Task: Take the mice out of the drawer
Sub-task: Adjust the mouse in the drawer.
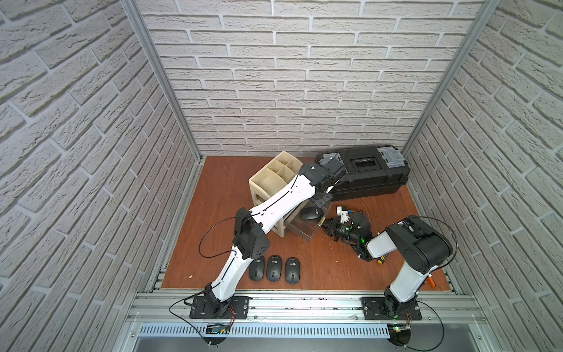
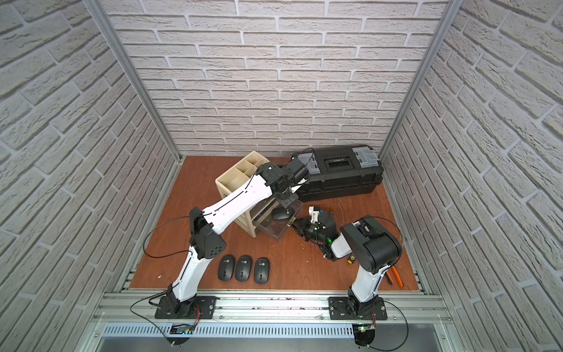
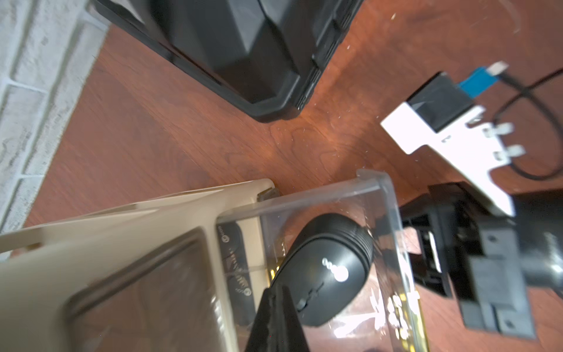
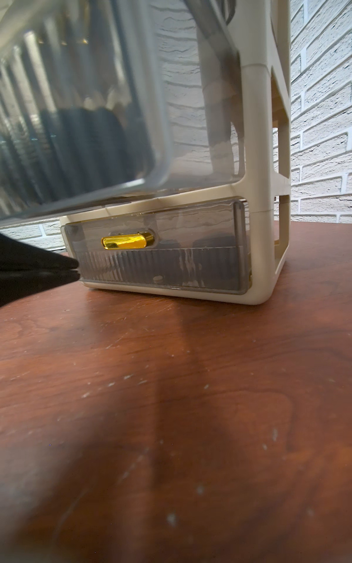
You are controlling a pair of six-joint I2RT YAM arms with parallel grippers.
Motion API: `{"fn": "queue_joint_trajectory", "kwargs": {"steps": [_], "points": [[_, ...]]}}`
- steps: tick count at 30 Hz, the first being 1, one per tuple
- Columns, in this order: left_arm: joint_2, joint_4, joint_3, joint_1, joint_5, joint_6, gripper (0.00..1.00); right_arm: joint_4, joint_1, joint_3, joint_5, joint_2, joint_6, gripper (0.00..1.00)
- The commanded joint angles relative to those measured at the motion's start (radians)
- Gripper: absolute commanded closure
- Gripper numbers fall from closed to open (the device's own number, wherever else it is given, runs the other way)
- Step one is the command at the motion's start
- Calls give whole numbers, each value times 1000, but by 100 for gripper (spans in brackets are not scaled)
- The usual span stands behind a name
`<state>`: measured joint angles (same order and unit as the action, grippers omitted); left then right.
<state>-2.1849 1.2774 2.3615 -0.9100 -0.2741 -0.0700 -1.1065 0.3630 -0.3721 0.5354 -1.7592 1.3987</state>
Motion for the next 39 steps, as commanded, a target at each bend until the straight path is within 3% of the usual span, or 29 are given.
{"fn": "queue_joint_trajectory", "kwargs": {"steps": [1, 7, 12, 17, 24, 27, 39], "points": [[21, -28, -50, 0, -48, 55, 100, -21, 7, -13, -4, 16, -14, 97], [-19, -20, -83, -43, -132, 44, 100, -33, 7, -16, -3, 5, -9, 97], [-19, -126, -210, -77, -252, 54, 100, -53, 7, -9, -4, -5, -5, 97], [-31, -139, -267, -77, -296, 53, 100, -63, 9, 5, -9, -5, -6, 97], [-48, -112, -284, -76, -287, 63, 100, -88, 9, 17, -15, -14, -3, 97], [-56, -73, -265, -71, -231, 54, 100, -108, 10, 27, -21, -18, 1, 97], [-2, -36, -112, -64, -119, -5, 100, -140, 11, 33, -20, -32, 9, 97]]}}
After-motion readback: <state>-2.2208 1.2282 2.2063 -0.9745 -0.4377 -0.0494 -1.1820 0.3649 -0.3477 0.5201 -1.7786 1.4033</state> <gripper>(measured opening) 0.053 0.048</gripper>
